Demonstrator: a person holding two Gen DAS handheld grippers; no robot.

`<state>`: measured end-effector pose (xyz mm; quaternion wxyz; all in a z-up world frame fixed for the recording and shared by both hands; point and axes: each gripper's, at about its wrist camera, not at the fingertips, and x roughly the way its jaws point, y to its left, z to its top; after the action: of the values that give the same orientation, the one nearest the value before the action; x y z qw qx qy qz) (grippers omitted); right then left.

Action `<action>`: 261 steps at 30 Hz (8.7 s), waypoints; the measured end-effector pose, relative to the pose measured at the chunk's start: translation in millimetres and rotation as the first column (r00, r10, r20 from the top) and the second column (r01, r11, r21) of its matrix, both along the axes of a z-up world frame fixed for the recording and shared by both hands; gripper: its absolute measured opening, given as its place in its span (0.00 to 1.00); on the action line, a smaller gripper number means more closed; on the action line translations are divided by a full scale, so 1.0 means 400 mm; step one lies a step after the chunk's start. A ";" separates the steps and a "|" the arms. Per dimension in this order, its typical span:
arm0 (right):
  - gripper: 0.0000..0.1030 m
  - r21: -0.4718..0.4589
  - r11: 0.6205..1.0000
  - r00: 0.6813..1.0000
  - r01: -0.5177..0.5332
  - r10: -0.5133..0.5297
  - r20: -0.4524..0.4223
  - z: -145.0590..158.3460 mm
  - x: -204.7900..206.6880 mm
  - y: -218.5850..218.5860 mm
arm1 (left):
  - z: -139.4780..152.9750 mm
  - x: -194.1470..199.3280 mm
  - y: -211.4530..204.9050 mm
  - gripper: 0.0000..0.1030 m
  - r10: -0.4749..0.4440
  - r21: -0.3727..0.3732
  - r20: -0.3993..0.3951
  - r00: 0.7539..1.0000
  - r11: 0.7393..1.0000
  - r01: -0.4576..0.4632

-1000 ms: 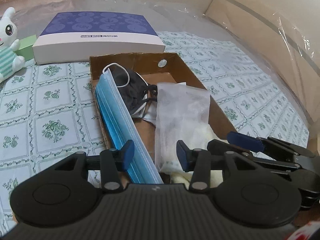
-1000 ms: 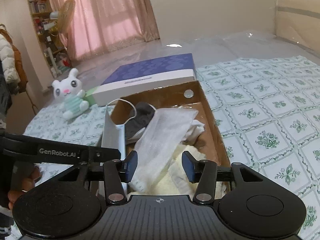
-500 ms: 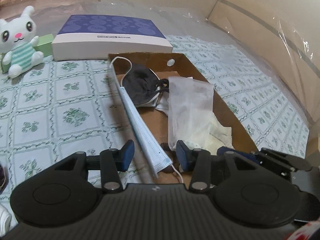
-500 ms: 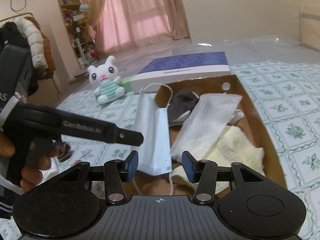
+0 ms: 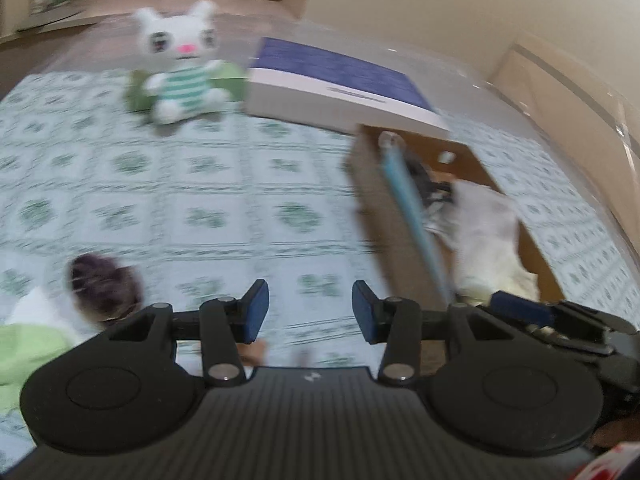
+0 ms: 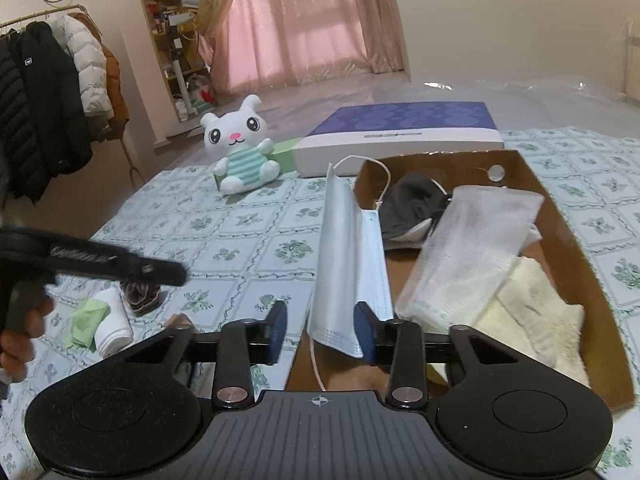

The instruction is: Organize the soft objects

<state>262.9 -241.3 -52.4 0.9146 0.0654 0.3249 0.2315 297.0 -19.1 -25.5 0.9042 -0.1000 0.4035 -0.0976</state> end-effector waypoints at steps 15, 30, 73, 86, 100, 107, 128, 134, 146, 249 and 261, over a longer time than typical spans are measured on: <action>0.00 0.165 0.984 0.995 0.067 -0.052 -0.089 -0.027 0.072 -0.021 | -0.043 -0.075 0.242 0.40 0.209 0.029 -0.027 0.978 0.978 -0.208; 0.00 -0.034 0.959 0.943 0.281 -0.282 -0.174 -0.035 0.072 -0.128 | -0.044 -0.100 0.263 0.39 0.235 0.013 -0.027 0.972 0.972 -0.235; 0.60 0.055 0.994 0.993 0.090 -0.086 -0.077 0.168 -0.291 0.057 | 0.114 -0.431 0.302 0.46 0.209 0.083 0.048 0.977 0.974 -0.212; 0.60 -0.001 0.999 0.992 -0.055 0.054 -0.111 0.098 -0.319 0.201 | 0.098 -0.507 0.329 0.49 0.239 0.092 0.025 0.971 0.966 -0.240; 0.60 -0.082 0.989 0.986 -0.122 0.111 -0.122 0.022 -0.257 0.302 | 0.059 -0.464 0.331 0.50 0.246 0.144 0.003 0.969 0.959 -0.244; 0.60 -0.117 0.986 0.988 -0.117 0.104 -0.114 -0.025 -0.183 0.334 | 0.008 -0.412 0.356 0.52 0.248 0.190 0.006 0.969 0.951 -0.245; 0.61 -0.153 0.986 0.993 -0.065 0.049 -0.108 -0.106 -0.009 0.365 | -0.141 -0.230 0.440 0.66 0.185 0.218 0.011 0.983 0.959 -0.183; 0.62 -0.165 0.984 0.992 -0.066 0.047 -0.116 -0.126 0.007 0.371 | -0.175 -0.204 0.471 0.45 0.169 0.180 -0.003 0.986 0.970 -0.166; 0.62 -0.187 0.973 0.990 -0.133 0.122 -0.073 -0.148 0.017 0.411 | -0.163 -0.272 0.537 0.03 0.230 0.159 0.008 0.973 0.960 -0.228; 0.39 -0.114 0.907 0.911 0.405 -0.411 -0.028 0.009 0.126 -0.268 | 0.042 0.204 -0.363 0.03 -0.315 0.025 0.099 0.944 0.949 0.314; 0.39 -0.103 0.916 0.918 0.389 -0.395 -0.043 0.007 0.089 -0.270 | 0.023 0.196 -0.351 0.03 -0.306 0.024 0.077 0.949 0.952 0.305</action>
<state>298.7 -349.3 -49.7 0.9338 0.0940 0.3443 0.0262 375.3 -159.5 -16.4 0.8942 -0.0269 0.3781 -0.2381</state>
